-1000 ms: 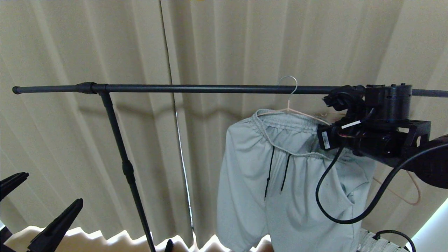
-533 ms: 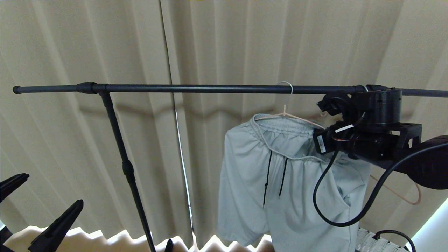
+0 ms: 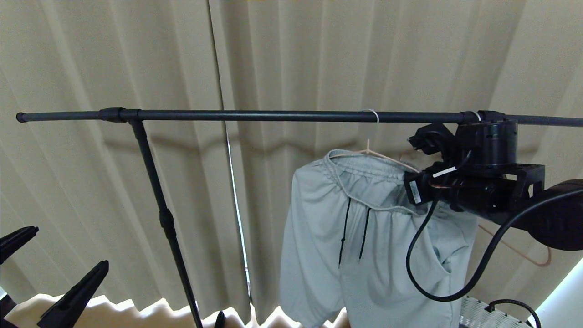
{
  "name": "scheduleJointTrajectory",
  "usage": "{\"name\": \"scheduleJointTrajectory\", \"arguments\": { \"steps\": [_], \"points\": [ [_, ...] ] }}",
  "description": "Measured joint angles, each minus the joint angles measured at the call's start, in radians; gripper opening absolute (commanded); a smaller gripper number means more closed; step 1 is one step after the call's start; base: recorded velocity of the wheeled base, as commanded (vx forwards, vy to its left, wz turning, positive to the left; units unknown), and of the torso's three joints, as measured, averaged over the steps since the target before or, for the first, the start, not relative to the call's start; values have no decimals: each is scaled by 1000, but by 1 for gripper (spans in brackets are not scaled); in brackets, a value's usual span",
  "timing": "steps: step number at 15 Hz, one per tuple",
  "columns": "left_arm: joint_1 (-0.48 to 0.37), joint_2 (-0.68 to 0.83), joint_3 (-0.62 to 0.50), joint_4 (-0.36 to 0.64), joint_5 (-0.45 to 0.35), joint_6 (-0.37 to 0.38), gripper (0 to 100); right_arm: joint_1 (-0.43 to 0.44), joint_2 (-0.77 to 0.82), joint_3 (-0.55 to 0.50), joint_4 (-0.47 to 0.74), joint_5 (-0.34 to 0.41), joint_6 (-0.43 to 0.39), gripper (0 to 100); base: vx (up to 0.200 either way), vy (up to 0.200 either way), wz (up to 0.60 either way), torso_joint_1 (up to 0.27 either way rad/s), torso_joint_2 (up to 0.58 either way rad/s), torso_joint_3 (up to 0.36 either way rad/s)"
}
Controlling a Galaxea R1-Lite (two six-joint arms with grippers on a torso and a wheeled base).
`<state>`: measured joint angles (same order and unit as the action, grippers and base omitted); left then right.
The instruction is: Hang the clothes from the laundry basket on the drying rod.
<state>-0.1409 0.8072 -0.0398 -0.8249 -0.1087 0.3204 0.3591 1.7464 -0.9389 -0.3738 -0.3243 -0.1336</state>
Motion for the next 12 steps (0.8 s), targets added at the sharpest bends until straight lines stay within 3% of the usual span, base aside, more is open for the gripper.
{"name": "scheduleJointTrajectory", "arguments": {
  "steps": [5, 10, 12],
  "points": [
    [0, 0, 1, 0, 0, 0, 100, 18, -3, 10, -16, 18, 66, 100, 0, 0, 0, 0, 0, 0],
    [1, 0, 1, 0, 0, 0, 100, 32, -30, 37, -26, 108, 148, 100, 0, 0, 0, 0, 0, 0],
    [0, 0, 2, 0, 0, 0, 100, 32, -44, 59, -96, 136, 156, 100, 0, 0, 0, 0, 0, 0]
  ]
}}
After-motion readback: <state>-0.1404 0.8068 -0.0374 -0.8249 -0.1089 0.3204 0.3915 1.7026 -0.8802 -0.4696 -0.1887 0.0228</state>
